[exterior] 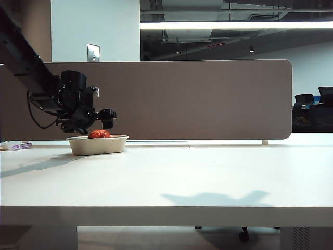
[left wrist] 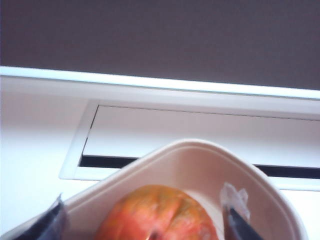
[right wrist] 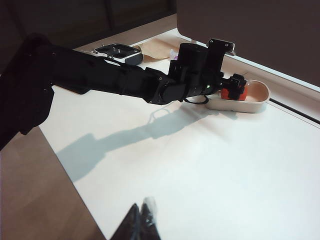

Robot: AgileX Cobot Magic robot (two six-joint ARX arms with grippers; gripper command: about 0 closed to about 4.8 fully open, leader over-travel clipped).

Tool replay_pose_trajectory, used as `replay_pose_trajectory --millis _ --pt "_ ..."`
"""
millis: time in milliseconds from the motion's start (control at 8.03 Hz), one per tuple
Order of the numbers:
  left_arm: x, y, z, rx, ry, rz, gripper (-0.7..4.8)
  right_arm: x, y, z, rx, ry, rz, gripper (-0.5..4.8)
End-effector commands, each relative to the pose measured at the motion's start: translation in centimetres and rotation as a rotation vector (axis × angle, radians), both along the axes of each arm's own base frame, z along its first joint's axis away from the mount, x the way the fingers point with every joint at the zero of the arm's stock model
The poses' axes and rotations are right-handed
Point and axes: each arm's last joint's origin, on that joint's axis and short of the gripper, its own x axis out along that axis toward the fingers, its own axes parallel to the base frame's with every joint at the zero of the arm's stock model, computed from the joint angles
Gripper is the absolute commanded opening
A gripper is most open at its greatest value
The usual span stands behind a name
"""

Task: Pick up the orange and place it into the paper lunchbox.

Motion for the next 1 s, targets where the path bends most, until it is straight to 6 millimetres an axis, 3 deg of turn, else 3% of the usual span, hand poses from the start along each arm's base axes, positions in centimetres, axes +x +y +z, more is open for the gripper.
replay_pose_trajectory --millis 125,249,374,498,623,748,872,997 --pt "-3.6 0.3 10.8 0.006 0.073 -0.018 -0.04 0.1 -0.2 0.5 0.019 -0.033 -0.039 -0.05" --pt "-4.8 0.3 12.4 0.019 0.136 -0.065 -0.06 0.1 -0.2 0.6 0.018 -0.036 -0.051 -0.06" --pt "-8.0 0.4 15.9 0.046 0.252 -0.165 -0.06 0.4 -0.4 0.6 0.015 -0.049 -0.096 -0.05" --pt "-10.0 0.4 17.9 0.065 0.295 -0.214 -0.06 0.5 -0.6 0.6 0.013 -0.052 -0.115 -0.05" --pt "-11.0 0.5 18.8 0.073 0.300 -0.217 -0.06 0.6 -0.7 0.6 0.011 -0.050 -0.123 -0.05" --pt "-16.6 1.0 20.1 0.065 0.287 -0.216 -0.06 0.4 -0.8 0.7 0.016 -0.054 -0.124 -0.06" --pt "-22.8 0.6 17.9 0.067 0.219 -0.240 -0.06 0.3 -0.9 0.8 0.013 -0.056 -0.123 -0.05" --pt "-26.4 0.5 15.9 0.066 0.152 -0.256 -0.06 0.3 -1.0 0.7 0.005 -0.051 -0.125 -0.05"
